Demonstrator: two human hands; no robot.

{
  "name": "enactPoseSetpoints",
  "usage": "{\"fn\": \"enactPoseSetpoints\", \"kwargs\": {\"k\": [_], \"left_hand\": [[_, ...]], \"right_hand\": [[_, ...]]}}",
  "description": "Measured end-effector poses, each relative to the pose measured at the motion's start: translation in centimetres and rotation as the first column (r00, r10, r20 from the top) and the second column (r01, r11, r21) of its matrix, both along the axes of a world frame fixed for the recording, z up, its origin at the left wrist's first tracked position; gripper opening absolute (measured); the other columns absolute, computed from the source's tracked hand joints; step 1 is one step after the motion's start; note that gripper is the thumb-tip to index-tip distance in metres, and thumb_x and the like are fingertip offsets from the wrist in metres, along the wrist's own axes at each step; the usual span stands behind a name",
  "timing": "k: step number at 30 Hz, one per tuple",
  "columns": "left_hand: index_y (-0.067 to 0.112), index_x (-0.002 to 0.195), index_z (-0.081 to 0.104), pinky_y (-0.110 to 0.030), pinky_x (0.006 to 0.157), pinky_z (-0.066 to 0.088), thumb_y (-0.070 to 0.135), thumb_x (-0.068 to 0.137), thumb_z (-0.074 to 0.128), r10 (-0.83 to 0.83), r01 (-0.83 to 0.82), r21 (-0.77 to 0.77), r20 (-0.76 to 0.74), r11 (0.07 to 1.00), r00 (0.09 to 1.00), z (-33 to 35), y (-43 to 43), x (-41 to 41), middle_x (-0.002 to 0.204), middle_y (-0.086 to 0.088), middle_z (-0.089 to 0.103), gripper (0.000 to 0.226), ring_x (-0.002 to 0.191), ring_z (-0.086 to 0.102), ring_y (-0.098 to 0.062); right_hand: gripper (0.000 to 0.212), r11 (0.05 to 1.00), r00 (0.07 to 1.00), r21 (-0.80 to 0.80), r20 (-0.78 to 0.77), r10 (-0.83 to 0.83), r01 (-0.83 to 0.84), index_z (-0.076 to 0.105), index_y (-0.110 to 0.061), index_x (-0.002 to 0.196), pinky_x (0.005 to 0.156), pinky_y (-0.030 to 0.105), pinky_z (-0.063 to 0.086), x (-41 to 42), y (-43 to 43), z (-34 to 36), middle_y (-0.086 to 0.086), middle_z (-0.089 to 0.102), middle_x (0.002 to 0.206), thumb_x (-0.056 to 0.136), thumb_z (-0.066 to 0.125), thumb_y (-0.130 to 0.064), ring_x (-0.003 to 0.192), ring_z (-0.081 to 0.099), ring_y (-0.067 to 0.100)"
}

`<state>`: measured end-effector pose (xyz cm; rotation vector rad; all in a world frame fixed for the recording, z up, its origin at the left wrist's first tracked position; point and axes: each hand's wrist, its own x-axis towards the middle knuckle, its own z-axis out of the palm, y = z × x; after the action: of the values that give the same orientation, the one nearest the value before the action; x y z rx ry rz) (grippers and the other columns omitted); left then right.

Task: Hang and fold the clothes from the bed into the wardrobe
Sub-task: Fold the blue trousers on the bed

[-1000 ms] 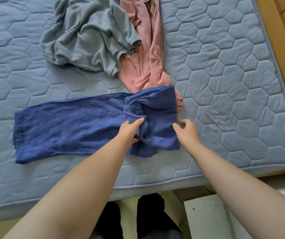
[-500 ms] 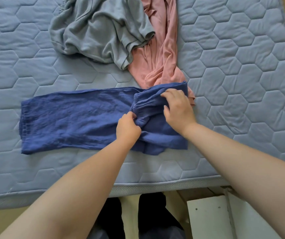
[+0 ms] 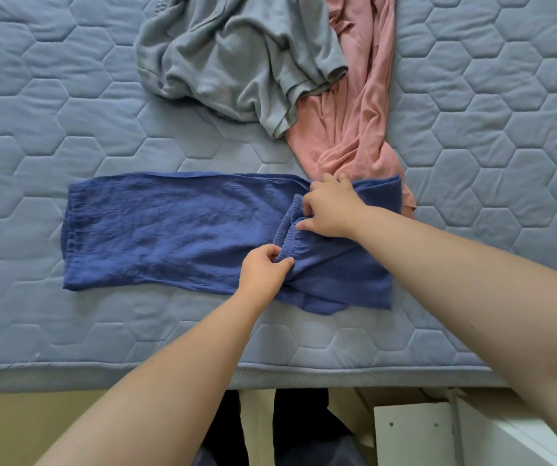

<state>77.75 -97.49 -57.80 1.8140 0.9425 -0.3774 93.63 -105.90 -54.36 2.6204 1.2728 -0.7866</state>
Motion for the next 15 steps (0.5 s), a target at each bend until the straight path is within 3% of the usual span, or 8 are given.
{"fn": "enactPoseSetpoints", "kwargs": {"k": [3,5,7,9,11,13,15], "left_hand": [[0.01,0.073,0.059,-0.021,0.059,0.037,0.021,0.082,0.068,-0.052,0.049,0.074,0.046,0.996,0.998,0.3,0.2,-0.1,0.063,0.005,0.052,0.017,0.064,0.046,-0.014],[0.012,0.07,0.054,-0.025,0.059,0.037,0.022,0.081,0.067,-0.119,0.111,0.109,0.069,0.988,0.99,0.4,0.2,-0.2,0.061,0.006,0.047,0.02,0.064,0.044,-0.015],[0.012,0.078,0.061,-0.032,0.069,0.042,0.025,0.08,0.069,-0.192,0.182,0.147,0.057,0.972,0.98,0.4,0.5,-0.4,0.071,0.002,0.053,0.016,0.077,0.049,-0.019],[0.014,0.09,0.067,-0.029,0.079,0.042,0.027,0.079,0.072,-0.259,0.249,0.182,0.032,0.951,0.965,0.1,0.9,-0.8,0.088,0.005,0.052,0.018,0.095,0.047,-0.016],[0.014,0.091,0.066,-0.023,0.079,0.037,0.028,0.081,0.072,-0.258,0.252,0.151,0.02,0.956,0.966,-0.1,1.2,-1.2,0.099,0.006,0.046,0.018,0.099,0.045,-0.014],[0.016,0.082,0.058,-0.02,0.071,0.033,0.028,0.082,0.071,-0.203,0.2,0.095,0.025,0.975,0.979,-0.1,1.3,-1.3,0.1,0.005,0.042,0.018,0.089,0.048,-0.015],[0.017,0.075,0.052,-0.022,0.064,0.031,0.031,0.082,0.07,-0.112,0.11,0.048,0.024,0.993,0.993,0.0,1.2,-1.1,0.096,0.004,0.042,0.024,0.078,0.047,-0.015]], "right_hand": [[0.043,0.999,0.993,0.021,0.112,0.024,-0.027,0.067,-0.016,0.094,0.095,0.044,0.029,-0.3,0.6,-0.1,0.004,0.063,0.104,0.088,0.053,-0.056,0.108,0.047,0.027],[0.047,0.997,0.992,-0.076,0.122,0.02,-0.011,0.064,-0.015,0.094,0.095,0.042,0.032,-0.6,0.7,-0.2,0.005,0.066,0.103,0.089,0.05,-0.059,0.107,0.052,0.027],[0.031,0.991,0.999,-0.126,0.017,-0.041,0.043,0.058,-0.018,0.086,0.088,0.038,0.033,-0.9,0.8,-0.4,0.005,0.066,0.102,0.088,0.057,-0.049,0.106,0.056,0.028],[0.01,0.987,0.984,-0.112,-0.127,-0.125,0.111,0.057,-0.019,0.08,0.082,0.036,0.031,-0.8,0.9,-0.2,0.003,0.062,0.092,0.084,0.061,-0.027,0.103,0.057,0.03],[0.003,0.984,0.967,-0.006,-0.184,-0.177,0.179,0.063,-0.018,0.079,0.082,0.036,0.034,-0.4,1.0,0.0,0.005,0.062,0.092,0.08,0.062,-0.016,0.101,0.055,0.031],[0.01,0.959,0.969,0.172,-0.141,-0.203,0.226,0.07,-0.013,0.084,0.085,0.039,0.042,0.3,1.1,0.3,0.009,0.063,0.097,0.077,0.064,-0.01,0.099,0.054,0.032],[0.013,0.951,0.975,0.219,-0.099,-0.2,0.218,0.071,-0.008,0.086,0.083,0.042,0.045,0.8,1.3,0.3,0.011,0.061,0.1,0.076,0.063,-0.007,0.099,0.054,0.033]]}}
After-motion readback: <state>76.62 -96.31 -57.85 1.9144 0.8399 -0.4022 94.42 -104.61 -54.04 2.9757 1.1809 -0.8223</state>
